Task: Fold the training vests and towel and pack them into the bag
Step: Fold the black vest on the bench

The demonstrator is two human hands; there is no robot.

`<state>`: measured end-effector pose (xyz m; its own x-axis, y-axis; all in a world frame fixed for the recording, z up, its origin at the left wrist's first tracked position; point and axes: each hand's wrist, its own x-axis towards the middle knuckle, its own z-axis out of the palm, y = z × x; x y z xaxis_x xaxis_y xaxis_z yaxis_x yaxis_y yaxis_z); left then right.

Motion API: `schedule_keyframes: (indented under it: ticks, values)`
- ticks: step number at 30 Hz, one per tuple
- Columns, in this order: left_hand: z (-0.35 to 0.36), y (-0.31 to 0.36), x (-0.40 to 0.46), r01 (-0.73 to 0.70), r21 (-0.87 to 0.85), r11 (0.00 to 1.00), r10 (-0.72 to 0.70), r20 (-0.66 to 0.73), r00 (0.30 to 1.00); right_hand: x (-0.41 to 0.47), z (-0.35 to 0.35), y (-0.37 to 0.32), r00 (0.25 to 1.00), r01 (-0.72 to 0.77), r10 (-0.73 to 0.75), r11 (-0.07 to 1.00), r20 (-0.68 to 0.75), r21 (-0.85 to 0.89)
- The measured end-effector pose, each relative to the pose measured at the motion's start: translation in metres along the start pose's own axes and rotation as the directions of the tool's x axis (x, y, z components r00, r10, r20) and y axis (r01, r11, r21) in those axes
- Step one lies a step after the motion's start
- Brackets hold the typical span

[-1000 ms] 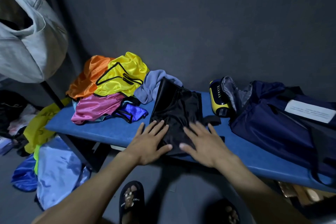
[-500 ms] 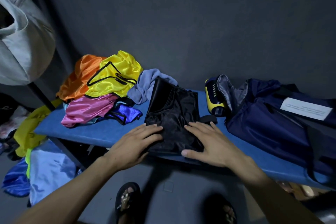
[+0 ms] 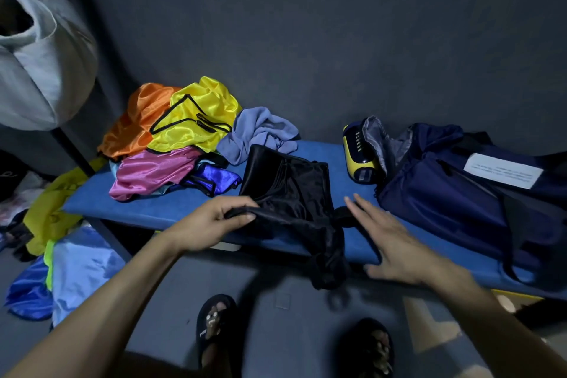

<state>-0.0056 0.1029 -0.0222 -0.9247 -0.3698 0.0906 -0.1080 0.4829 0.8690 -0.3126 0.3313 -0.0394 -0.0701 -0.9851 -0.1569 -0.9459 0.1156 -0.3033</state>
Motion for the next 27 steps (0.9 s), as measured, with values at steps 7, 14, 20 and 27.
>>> schedule_keyframes:
  ticks: [7,14,20,27]
  values:
    - [-0.002,0.0,0.003,0.035,-0.062,0.997,-0.028,0.113,0.993,0.037,0.043,-0.027,0.92,0.107,-0.172,0.975,-0.353,-0.197]
    - [0.003,0.002,-0.006,0.016,-0.274,0.962,-0.046,-0.105,0.993,0.045,0.034,-0.016,0.89,0.228,-0.177,0.971,-0.421,0.074]
    - [0.021,-0.02,-0.013,-0.009,0.203,0.979,0.027,-0.085,0.996,0.04,0.019,-0.014,0.963,0.09,-0.018,0.962,-0.268,0.258]
    - [0.018,-0.024,0.004,0.064,-0.01,0.998,-0.065,-0.166,0.984,0.05,-0.004,-0.015,0.981,-0.006,0.098,0.879,-0.167,0.477]
